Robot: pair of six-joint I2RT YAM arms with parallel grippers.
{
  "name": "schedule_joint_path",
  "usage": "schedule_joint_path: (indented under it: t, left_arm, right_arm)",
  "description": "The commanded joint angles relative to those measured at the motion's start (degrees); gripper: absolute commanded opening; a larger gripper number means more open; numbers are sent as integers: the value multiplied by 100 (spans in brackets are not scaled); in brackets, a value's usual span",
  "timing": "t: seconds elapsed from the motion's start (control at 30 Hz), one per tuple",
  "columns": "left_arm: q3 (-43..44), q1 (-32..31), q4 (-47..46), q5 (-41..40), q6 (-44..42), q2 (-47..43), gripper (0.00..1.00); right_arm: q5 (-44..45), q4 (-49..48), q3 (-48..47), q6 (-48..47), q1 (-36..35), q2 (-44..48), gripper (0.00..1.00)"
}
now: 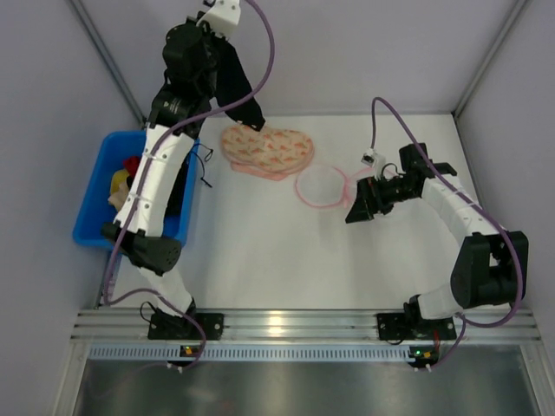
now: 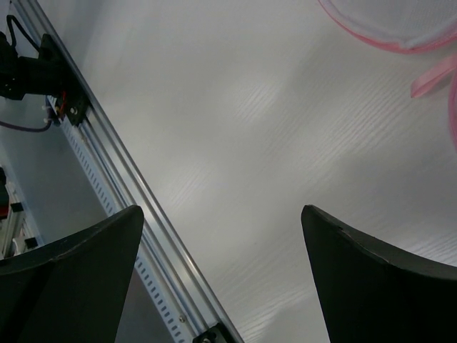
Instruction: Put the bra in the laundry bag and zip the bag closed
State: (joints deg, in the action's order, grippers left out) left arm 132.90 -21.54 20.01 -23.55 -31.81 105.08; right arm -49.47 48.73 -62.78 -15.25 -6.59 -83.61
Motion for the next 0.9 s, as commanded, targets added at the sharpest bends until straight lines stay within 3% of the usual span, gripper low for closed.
schedule_joint_path:
  t: [0.0, 0.03, 0.23, 0.37, 0.5, 0.63, 0.87]
  left_arm:
    - [-1139, -227, -367, 61, -45, -1338, 0]
    - [-2196, -350, -201, 105, 25, -1576, 0]
    - [-5786, -806, 791, 465, 860, -2921, 0]
    - [-6836, -1133, 1529, 1500, 1642, -3353, 0]
    - [-7383, -1151, 2129, 2782, 1924, -3476, 0]
    - [-7717, -1623, 2463, 4388, 1889, -3547, 0]
    - [-7622, -2318, 2648, 5430, 1986, -3161, 0]
  right_arm:
    - [-194, -285, -59, 4, 9, 258, 93]
    - [-186, -303, 2, 4, 17, 327, 93]
    - [-185, -241, 187, -101, 9, 451, 93]
    - [-150, -127, 275, -224, 17, 513, 93]
    - [-142, -83, 363, -295, 17, 522, 93]
    - [-141, -136, 486, -295, 17, 504, 93]
    - [-106, -92, 530, -338, 9, 477, 93]
